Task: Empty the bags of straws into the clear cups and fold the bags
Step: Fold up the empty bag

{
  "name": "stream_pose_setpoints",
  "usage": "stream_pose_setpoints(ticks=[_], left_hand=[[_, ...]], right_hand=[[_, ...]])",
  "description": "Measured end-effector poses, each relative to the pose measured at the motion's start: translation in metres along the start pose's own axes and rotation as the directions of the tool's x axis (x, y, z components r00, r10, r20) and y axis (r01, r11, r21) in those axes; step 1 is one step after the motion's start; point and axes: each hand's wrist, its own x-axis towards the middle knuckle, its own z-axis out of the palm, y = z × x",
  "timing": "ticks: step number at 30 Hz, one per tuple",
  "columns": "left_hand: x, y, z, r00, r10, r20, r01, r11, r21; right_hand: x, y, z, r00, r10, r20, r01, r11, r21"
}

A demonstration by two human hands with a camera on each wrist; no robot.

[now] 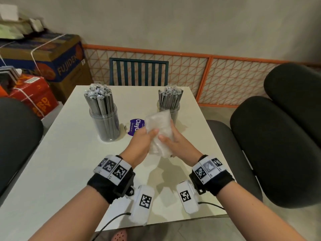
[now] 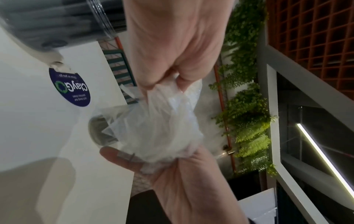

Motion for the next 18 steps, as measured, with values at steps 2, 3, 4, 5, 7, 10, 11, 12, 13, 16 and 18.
stream_pose_setpoints(ticks=[2,3,4,5,7,10,11,12,13,16,18], left_hand=[[0.0,0.006,-0.001,0.996,-0.088,0.022,0.09,0.987,-0.136],[0.001,0.007,-0.004,0.991,-0.133,0.018,0.134,0.973,-0.19],[0.002,0.009,-0.005,0.985,-0.174,0.021,0.174,0.959,-0.224],[0.003,0.01,-0.008,0.978,-0.205,0.036,0.208,0.95,-0.234],[0.006,0.013,-0.014,0.974,-0.221,0.058,0.228,0.961,-0.155],[0.012,0.013,-0.023,0.991,-0.137,-0.002,0.136,0.986,0.101],[0.014,0.01,-0.026,0.996,-0.083,-0.038,0.089,0.976,0.2],[0.015,0.008,-0.029,0.997,-0.017,-0.07,0.037,0.953,0.302],[0.016,0.005,-0.032,0.995,0.05,-0.091,-0.01,0.92,0.392],[0.013,-0.003,-0.04,0.979,0.158,-0.126,-0.075,0.863,0.5],[0.004,-0.009,-0.046,0.977,0.147,-0.153,-0.061,0.886,0.46]], right_hand=[[-0.001,-0.004,0.0,1.0,0.021,-0.006,-0.02,0.994,0.103],[-0.001,-0.006,0.001,1.0,0.014,0.006,-0.015,0.992,0.123],[0.0,-0.008,0.002,1.0,0.004,-0.004,-0.003,0.992,0.125],[0.0,-0.009,0.003,1.0,-0.006,-0.026,0.009,0.993,0.119],[0.002,-0.01,0.006,0.997,-0.022,-0.072,0.029,0.994,0.109],[0.005,-0.008,0.011,0.993,-0.015,-0.114,0.024,0.997,0.073],[0.006,-0.008,0.012,0.992,-0.014,-0.126,0.022,0.998,0.063],[0.008,-0.008,0.013,0.99,-0.009,-0.14,0.018,0.998,0.061],[0.009,-0.008,0.013,0.988,-0.001,-0.158,0.01,0.998,0.061],[0.011,-0.009,0.012,0.981,0.033,-0.191,-0.024,0.999,0.049],[0.01,-0.007,0.008,0.978,0.067,-0.195,-0.062,0.998,0.032]])
